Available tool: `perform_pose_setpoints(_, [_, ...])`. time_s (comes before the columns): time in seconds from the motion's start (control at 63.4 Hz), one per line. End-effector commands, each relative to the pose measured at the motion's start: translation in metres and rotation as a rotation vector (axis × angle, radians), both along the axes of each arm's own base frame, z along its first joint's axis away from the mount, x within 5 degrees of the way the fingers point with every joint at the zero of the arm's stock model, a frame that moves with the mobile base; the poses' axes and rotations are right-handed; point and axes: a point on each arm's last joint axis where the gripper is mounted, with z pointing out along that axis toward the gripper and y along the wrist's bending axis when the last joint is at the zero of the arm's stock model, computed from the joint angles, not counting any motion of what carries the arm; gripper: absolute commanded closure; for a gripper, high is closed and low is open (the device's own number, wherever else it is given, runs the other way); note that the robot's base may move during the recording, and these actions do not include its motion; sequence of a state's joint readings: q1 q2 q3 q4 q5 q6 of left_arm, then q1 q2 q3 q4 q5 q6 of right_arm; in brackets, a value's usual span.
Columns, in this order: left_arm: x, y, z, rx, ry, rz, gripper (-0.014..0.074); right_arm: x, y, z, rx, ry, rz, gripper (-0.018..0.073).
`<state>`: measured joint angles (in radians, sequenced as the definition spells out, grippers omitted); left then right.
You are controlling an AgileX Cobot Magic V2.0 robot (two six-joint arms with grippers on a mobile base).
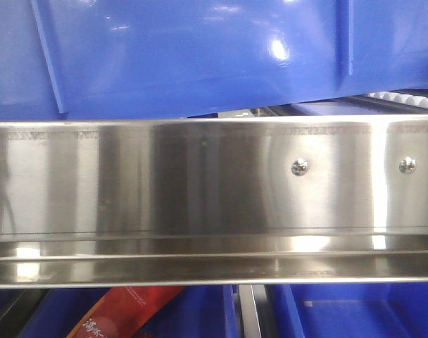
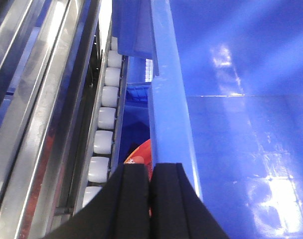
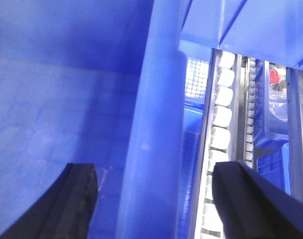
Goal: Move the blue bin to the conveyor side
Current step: 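Close both grippers on opposite side walls of the blue bin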
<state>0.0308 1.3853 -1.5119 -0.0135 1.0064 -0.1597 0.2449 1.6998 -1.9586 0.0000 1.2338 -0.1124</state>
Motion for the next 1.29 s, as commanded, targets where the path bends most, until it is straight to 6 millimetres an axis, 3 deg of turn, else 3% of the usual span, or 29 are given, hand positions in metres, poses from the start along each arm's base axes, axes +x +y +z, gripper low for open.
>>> perform_pose_setpoints(0.0, [-0.0006, -0.0019, 0.0005, -0.006, -0.008, 0.000, 0.0616, 0.0002, -0.0017, 0.0036, -0.007, -0.024, 0.002, 0.0189])
perform_pose_setpoints(0.615, [-0.0010, -0.0020, 0.0001, -0.007, -0.002, 0.000, 0.0616, 0.0049, -0.0006, -0.0022, -0.010, -0.009, 0.002, 0.0192])
perform_pose_setpoints(0.71, [-0.0010, -0.0020, 0.0001, -0.007, -0.002, 0.000, 0.0616, 0.0049, -0.0006, -0.0022, -0.010, -0.009, 0.002, 0.0253])
perform_pose_setpoints(0.773, [-0.0010, -0.0020, 0.0001, -0.007, -0.002, 0.000, 0.0616, 0.0049, -0.0006, -0.0022, -0.010, -0.009, 0.002, 0.0347])
perform_pose_setpoints(0.915, [-0.0010, -0.0020, 0.0001, -0.007, -0.002, 0.000, 0.0616, 0.0049, -0.0006, -0.0022, -0.010, -0.009, 0.002, 0.0664])
perform_pose_setpoints(0.994, [-0.0010, -0.0020, 0.0001, -0.007, -0.002, 0.000, 0.0616, 0.0049, -0.0006, -0.0022, -0.010, -0.009, 0.002, 0.0627])
perform_pose_setpoints(1.277, [0.0012, -0.0033, 0.0010, -0.017, -0.023, -0.004, 0.0616, 0.0049, -0.0006, -0.0022, -0.010, -0.009, 0.002, 0.0630])
